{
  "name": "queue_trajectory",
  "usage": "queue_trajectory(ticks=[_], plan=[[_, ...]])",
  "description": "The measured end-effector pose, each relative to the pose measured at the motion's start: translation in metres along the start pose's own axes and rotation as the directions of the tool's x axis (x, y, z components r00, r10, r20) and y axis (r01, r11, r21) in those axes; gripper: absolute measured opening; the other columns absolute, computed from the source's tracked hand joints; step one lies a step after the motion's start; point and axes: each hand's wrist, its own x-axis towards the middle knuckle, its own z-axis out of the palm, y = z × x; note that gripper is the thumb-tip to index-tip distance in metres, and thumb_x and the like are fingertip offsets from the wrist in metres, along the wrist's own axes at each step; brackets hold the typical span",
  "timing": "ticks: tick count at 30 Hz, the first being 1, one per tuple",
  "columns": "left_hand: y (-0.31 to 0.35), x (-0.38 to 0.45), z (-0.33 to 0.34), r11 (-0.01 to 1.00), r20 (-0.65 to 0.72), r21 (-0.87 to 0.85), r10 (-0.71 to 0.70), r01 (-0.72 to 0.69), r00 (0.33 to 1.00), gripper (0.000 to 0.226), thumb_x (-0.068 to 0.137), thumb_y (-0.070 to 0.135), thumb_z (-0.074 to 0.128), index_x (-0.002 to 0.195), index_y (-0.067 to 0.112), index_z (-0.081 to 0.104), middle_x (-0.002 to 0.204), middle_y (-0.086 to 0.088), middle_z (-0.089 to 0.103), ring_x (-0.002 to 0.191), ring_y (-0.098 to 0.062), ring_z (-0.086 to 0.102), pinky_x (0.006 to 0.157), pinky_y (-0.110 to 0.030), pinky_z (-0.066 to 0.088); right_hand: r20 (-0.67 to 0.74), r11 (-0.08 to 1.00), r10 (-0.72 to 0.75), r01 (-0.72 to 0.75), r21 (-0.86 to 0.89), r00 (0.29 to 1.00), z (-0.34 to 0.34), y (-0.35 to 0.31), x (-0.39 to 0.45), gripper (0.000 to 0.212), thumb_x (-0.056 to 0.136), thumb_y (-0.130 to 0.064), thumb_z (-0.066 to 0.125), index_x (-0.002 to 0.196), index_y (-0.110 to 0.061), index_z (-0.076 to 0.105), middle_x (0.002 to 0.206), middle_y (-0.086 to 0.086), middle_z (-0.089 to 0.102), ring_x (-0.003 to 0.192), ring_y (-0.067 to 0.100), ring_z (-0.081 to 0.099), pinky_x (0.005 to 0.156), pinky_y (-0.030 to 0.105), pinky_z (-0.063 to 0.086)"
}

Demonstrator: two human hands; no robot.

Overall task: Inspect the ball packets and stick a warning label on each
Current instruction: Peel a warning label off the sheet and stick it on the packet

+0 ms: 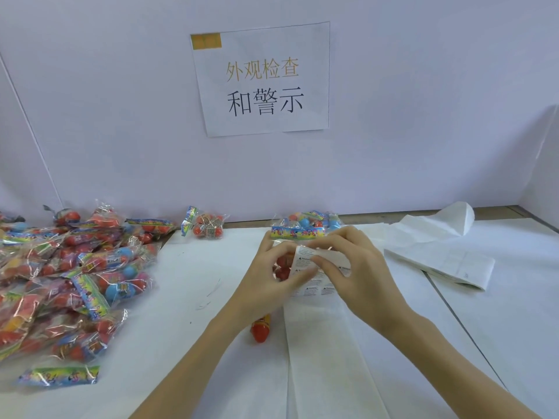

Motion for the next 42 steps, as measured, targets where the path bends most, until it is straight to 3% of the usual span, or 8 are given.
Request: queue_trajectory(ticks=[6,12,17,22,28,32,36,42], plan=[[0.004,0.001,0.000,0.999,-0.045,-0.024,-0.026,0.025,0.999,0.014,0.092,0.045,0.063,0.097,0.038,0.074,0.104,0.006,0.053,0.078,-0.010,0.057,0.074,-0.040,0.057,-0.047,0.997,-0.032,0.029,-0.072,0.998,-0.001,0.007,0.000,0.020,0.093,-0.014,0.077,0.112,-0.019,0.071,0.103,-0.010,0.061,0.096,0.012,0.058,0.090,0.032,0.047],[0.006,0.002,0.003,0.992,-0.075,-0.099,-0.088,0.080,0.993,0.019,0.096,0.042,0.060,0.092,0.034,0.077,0.097,0.000,0.051,0.082,-0.019,0.056,0.072,-0.030,0.048,-0.108,0.944,-0.244,0.211,-0.254,0.964,0.001,0.013,0.002,0.020,0.093,-0.012,0.078,0.112,-0.017,0.076,0.108,-0.002,0.072,0.100,0.021,0.066,0.091,0.033,0.047],[0.006,0.001,0.004,0.986,-0.072,-0.135,-0.107,0.097,0.992,0.020,0.106,0.017,0.056,0.099,0.011,0.075,0.096,0.000,0.045,0.070,-0.008,0.053,0.057,-0.022,0.045,-0.108,0.938,-0.298,0.270,-0.218,0.948,0.009,0.013,-0.002,0.016,0.093,-0.006,0.078,0.106,-0.014,0.079,0.115,0.008,0.069,0.103,0.030,0.065,0.089,0.039,0.055],[0.010,0.001,0.000,0.991,-0.094,-0.078,-0.113,0.106,0.989,0.020,0.107,0.013,0.055,0.102,0.008,0.074,0.098,-0.005,0.048,0.073,-0.008,0.053,0.061,-0.023,0.047,-0.101,0.936,-0.339,0.325,-0.131,0.935,0.010,0.006,-0.004,0.005,0.096,-0.011,0.075,0.100,-0.011,0.076,0.116,0.005,0.066,0.105,0.023,0.060,0.088,0.035,0.054],[0.012,0.002,-0.004,0.991,-0.132,-0.040,-0.136,0.131,0.982,0.017,0.104,0.015,0.061,0.097,0.010,0.075,0.096,0.002,0.057,0.089,-0.020,0.057,0.063,-0.032,0.052,-0.226,0.959,-0.092,0.148,0.244,0.970,0.007,-0.011,-0.005,0.010,0.099,-0.015,0.065,0.108,-0.020,0.066,0.105,-0.016,0.072,0.101,0.007,0.072,0.088,0.023,0.056],[0.012,0.001,-0.003,0.987,-0.109,-0.023,-0.163,0.161,0.981,0.014,0.102,0.017,0.064,0.102,0.013,0.077,0.097,0.003,0.058,0.096,-0.021,0.058,0.078,-0.042,0.058,-0.214,0.974,-0.064,0.108,0.199,0.975,0.002,-0.011,-0.002,0.012,0.101,-0.023,0.063,0.108,-0.034,0.063,0.099,-0.024,0.070,0.100,0.006,0.071,0.082,0.017,0.052],[0.017,0.001,-0.010,0.985,0.006,-0.082,-0.150,0.150,0.989,0.035,0.104,0.001,0.049,0.102,0.019,0.079,0.114,0.001,0.065,0.111,-0.005,0.058,0.085,-0.011,0.047,-0.205,0.996,-0.049,0.062,0.058,0.977,0.002,-0.004,-0.004,0.009,0.105,-0.028,0.059,0.111,-0.033,0.061,0.091,-0.030,0.073,0.106,0.009,0.065,0.080,0.010,0.042],[0.014,0.001,-0.014,0.997,-0.043,-0.024,-0.079,0.078,0.996,0.043,0.094,-0.013,0.058,0.111,0.021,0.076,0.119,-0.005,0.054,0.073,-0.007,0.061,0.067,-0.020,0.054,-0.257,0.960,0.114,-0.039,0.278,0.960,-0.001,-0.001,0.002,0.009,0.104,-0.020,0.062,0.104,-0.029,0.062,0.096,-0.018,0.076,0.103,0.009,0.073,0.087,0.016,0.050]])
